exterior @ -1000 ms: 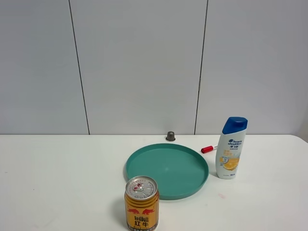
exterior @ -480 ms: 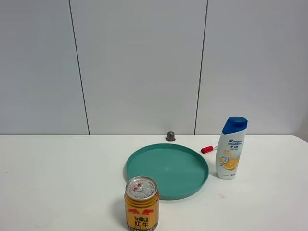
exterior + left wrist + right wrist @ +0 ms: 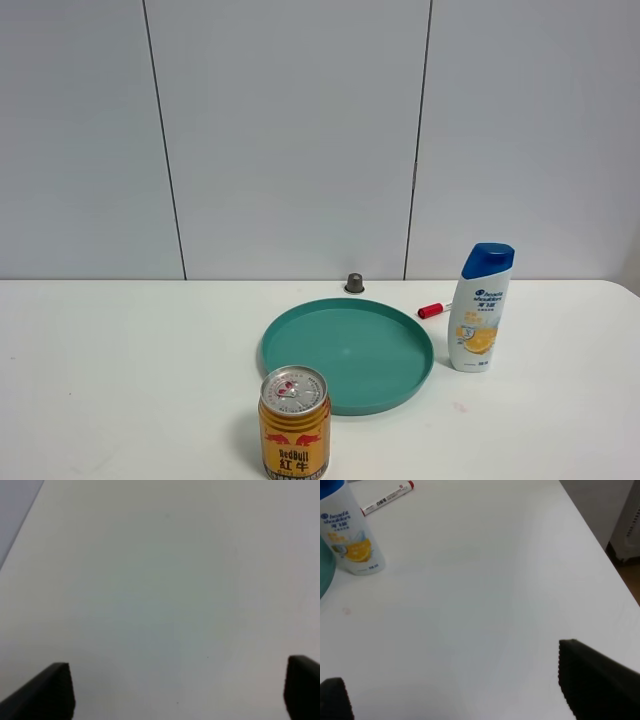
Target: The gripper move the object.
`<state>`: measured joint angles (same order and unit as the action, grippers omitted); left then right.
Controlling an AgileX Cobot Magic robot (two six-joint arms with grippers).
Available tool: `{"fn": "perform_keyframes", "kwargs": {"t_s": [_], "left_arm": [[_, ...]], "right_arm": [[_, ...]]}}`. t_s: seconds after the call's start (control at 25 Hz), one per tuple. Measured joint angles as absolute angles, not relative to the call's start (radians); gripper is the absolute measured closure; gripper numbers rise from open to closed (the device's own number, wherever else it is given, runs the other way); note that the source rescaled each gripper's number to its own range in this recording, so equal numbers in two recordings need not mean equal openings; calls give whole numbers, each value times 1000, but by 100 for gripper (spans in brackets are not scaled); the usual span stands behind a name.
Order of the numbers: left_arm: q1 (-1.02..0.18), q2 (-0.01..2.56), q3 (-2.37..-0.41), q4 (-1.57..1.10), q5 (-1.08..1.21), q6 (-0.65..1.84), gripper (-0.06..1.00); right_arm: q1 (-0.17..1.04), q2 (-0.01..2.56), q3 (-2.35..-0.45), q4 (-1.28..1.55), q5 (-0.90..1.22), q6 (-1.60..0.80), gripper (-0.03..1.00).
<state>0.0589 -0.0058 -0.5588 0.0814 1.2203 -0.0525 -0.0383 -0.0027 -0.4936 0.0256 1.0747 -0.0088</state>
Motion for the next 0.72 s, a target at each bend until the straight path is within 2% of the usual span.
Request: {"fn": "perform_keyframes", "kwargs": {"t_s": [0.32, 0.72], "left_arm": [[59, -6, -510, 81, 1075, -83, 20], [59, -6, -507, 79, 1056, -80, 20]], "right_arm": [[-38, -3, -494, 26, 1075, -9, -3], [-38, -3, -494, 26, 1075, -9, -3]]}}
